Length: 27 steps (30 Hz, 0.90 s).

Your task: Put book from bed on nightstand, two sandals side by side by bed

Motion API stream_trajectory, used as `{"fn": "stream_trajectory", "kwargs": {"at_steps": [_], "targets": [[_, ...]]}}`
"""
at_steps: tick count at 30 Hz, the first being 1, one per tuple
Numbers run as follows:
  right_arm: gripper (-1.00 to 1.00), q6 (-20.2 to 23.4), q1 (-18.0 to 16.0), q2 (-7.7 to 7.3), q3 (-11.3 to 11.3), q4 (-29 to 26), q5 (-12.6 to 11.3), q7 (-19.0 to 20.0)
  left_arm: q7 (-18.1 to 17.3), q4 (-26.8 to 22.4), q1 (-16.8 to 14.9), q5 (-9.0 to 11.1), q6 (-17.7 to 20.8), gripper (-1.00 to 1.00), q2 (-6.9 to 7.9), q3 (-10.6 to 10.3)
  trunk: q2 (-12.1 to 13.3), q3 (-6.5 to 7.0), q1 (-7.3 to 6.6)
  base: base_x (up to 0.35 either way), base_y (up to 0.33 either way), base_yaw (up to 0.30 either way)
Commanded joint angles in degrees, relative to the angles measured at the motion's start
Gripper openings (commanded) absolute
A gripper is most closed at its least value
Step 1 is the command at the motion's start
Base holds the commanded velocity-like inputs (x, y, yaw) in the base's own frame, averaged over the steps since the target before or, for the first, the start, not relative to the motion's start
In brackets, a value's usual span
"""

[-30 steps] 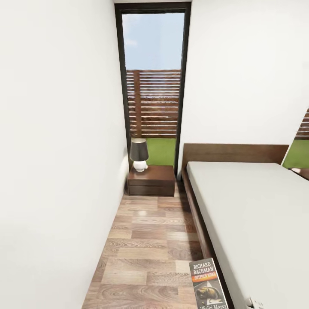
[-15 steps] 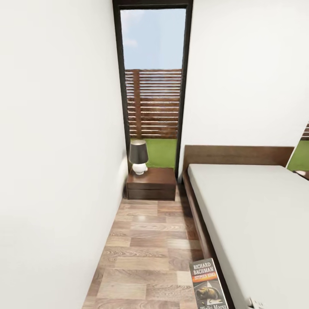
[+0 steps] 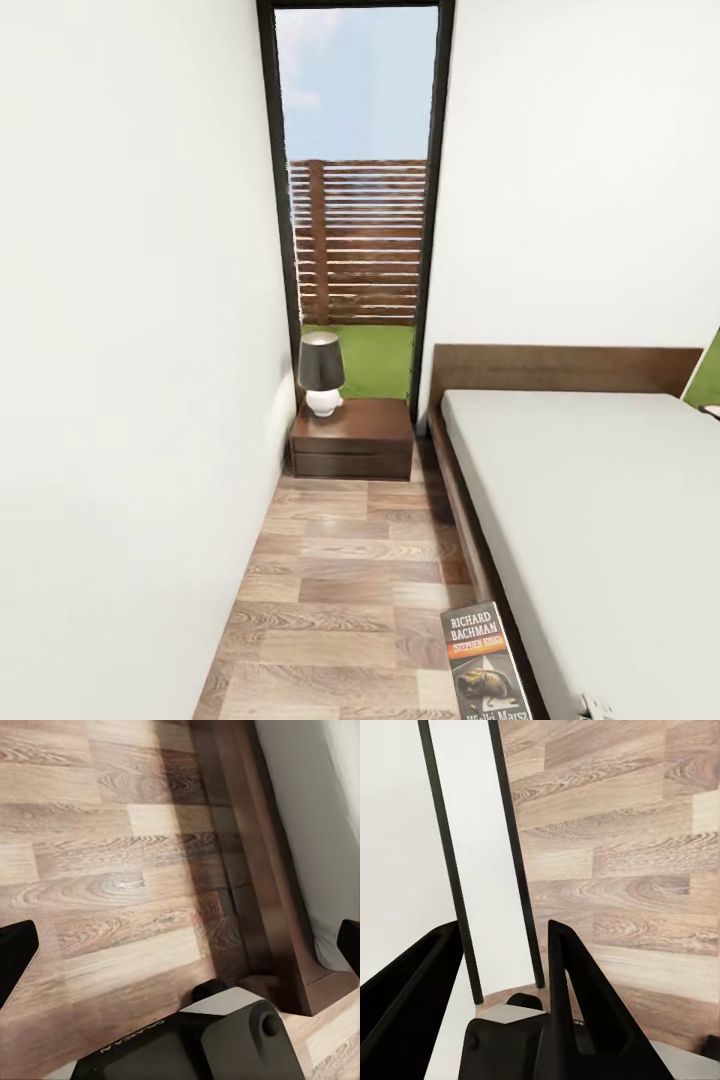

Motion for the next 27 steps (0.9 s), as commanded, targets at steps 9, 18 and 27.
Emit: {"fn": "stream_trajectory", "kwargs": {"at_steps": [9,18,27], "targets": [[-1.00,0.2,-0.1,-0.01,-0.3,0.1,-0.3,0.1,-0.2,0.0,-0.1,0.6,-0.1,1.00,0.02,-0.3,-0.1,-0.12,0.06,0.329,0.000,0.000],[-1.00,0.2,-0.1,-0.01,-0.3,0.1,-0.3,0.2,-0.2,0.1,-0.1,0.6,-0.1,1.00,0.02,-0.3,-0.1,-0.12,0.06,0.329,0.000,-0.114],[-1.00,0.2,-0.1,-0.01,-0.3,0.1,-0.3,0.1,-0.2,0.1,-0.1,0.6,-0.1,1.00,0.02,-0.3,-0.1,-0.12,0.06,0.329,0.000,-0.040]]}}
